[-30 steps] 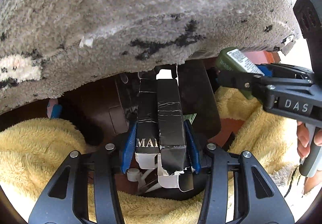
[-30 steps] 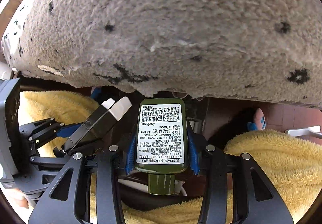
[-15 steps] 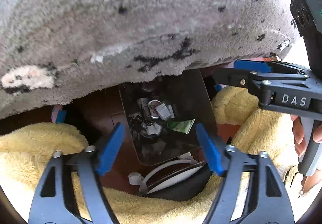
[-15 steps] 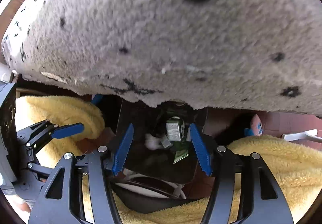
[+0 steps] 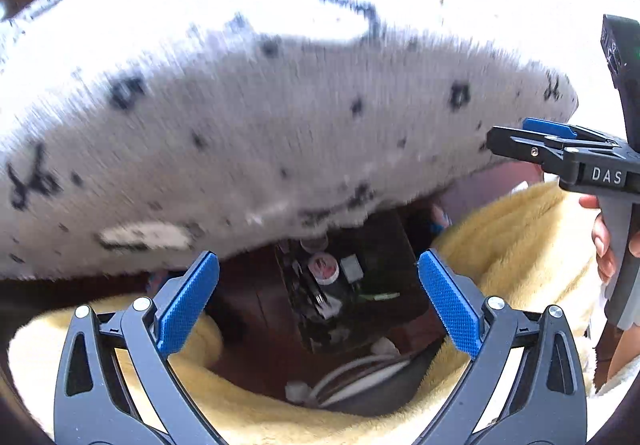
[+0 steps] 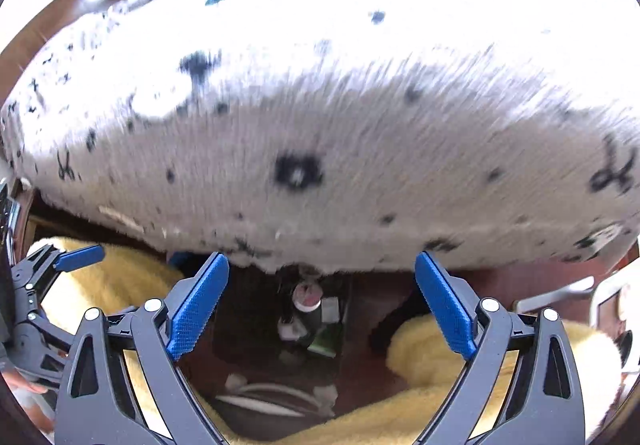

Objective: Collect trash
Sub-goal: 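Grasp the blue snack packet with the left tool while the right tool grasps the yellow tube, then carry the blue packet and yellow tube down to the bin with both tools, then open both tools to drop the packet and tube into the bin, then grasp the white tape roll with the left tool while the right tool grasps the pink-and-green plush toy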

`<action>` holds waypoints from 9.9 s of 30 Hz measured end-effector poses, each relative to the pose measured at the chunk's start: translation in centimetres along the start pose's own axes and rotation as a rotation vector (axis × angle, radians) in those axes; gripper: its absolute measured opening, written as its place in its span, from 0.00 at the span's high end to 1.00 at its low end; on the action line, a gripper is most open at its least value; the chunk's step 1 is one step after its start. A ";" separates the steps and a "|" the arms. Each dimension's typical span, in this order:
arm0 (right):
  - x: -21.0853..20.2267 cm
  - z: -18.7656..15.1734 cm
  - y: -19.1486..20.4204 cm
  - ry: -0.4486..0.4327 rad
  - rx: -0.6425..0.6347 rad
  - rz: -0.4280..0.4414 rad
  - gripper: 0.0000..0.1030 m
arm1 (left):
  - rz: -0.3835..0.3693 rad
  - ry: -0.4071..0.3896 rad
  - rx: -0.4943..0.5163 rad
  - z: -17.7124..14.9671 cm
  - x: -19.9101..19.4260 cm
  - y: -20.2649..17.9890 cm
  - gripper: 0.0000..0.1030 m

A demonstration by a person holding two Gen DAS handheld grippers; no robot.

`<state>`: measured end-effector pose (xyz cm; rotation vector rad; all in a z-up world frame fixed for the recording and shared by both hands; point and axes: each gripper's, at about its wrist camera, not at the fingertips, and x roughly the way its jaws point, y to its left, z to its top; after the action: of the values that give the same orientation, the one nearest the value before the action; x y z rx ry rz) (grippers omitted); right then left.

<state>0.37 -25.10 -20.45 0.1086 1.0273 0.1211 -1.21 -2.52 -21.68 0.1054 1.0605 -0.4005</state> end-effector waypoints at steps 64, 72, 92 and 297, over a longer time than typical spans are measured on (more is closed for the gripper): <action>11.3 25.2 3.9 -0.118 -0.218 0.013 0.45 | 0.116 -0.125 0.011 32.3 11.3 11.9 0.11; 10.8 24.7 2.5 -0.125 -0.198 0.005 0.45 | 0.087 -0.110 -0.030 35.0 14.2 12.3 0.23; 4.4 18.8 0.4 -0.148 -0.112 -0.037 0.45 | 0.074 -0.148 0.017 26.5 6.0 7.1 0.62; 3.1 22.4 -4.8 -0.244 -0.109 -0.061 0.67 | 0.022 -0.200 0.098 29.4 6.2 1.3 0.70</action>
<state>21.38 -30.12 -12.25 -0.0070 0.7777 0.1052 26.22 -11.07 -12.68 0.1614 0.8425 -0.4336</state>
